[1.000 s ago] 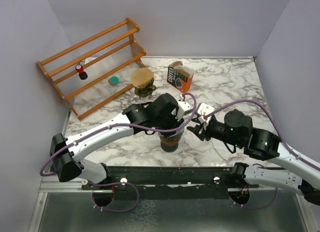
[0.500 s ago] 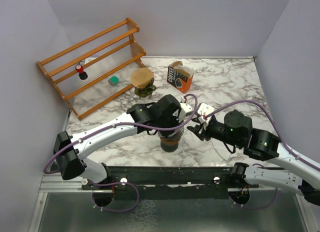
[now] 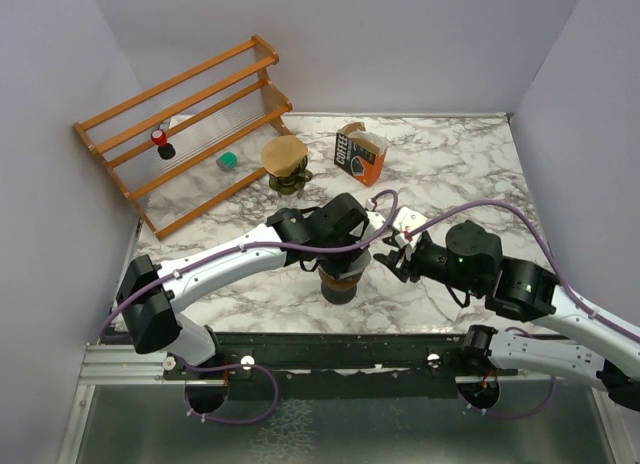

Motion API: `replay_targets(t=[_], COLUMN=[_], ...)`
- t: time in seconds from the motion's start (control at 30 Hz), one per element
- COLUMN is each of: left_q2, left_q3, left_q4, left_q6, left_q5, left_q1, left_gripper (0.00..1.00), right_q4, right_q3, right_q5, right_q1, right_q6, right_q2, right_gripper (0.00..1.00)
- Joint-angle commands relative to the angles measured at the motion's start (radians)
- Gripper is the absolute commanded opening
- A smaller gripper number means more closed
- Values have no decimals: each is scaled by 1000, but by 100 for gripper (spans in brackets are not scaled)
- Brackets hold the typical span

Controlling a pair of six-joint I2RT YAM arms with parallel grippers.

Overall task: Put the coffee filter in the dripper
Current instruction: Place the coffee filter in the coffee dripper.

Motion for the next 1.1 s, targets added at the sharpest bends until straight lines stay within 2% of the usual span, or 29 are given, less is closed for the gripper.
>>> replay_targets(t=[0.0,0.4,0.63,1.07], left_q2=[38,69,61,27], left_q3=[-24,-27,-3,69], left_q4=[-11,-7,-8,-14], left_q6=[11,10,9,9], left_q5=[2,7,4,4], left_q1=[-8,-9,-10,-18], left_gripper=[0,0,13,15], right_q4=[32,35,39,37], right_q3=[-8,-10,-10,-13], right_q5=[7,8,12,16], right_q1=[6,6,6,6], right_q6=[-9,-21,-25,-20], right_q2=[8,25,27,-1], right_gripper=[42,42,43,44])
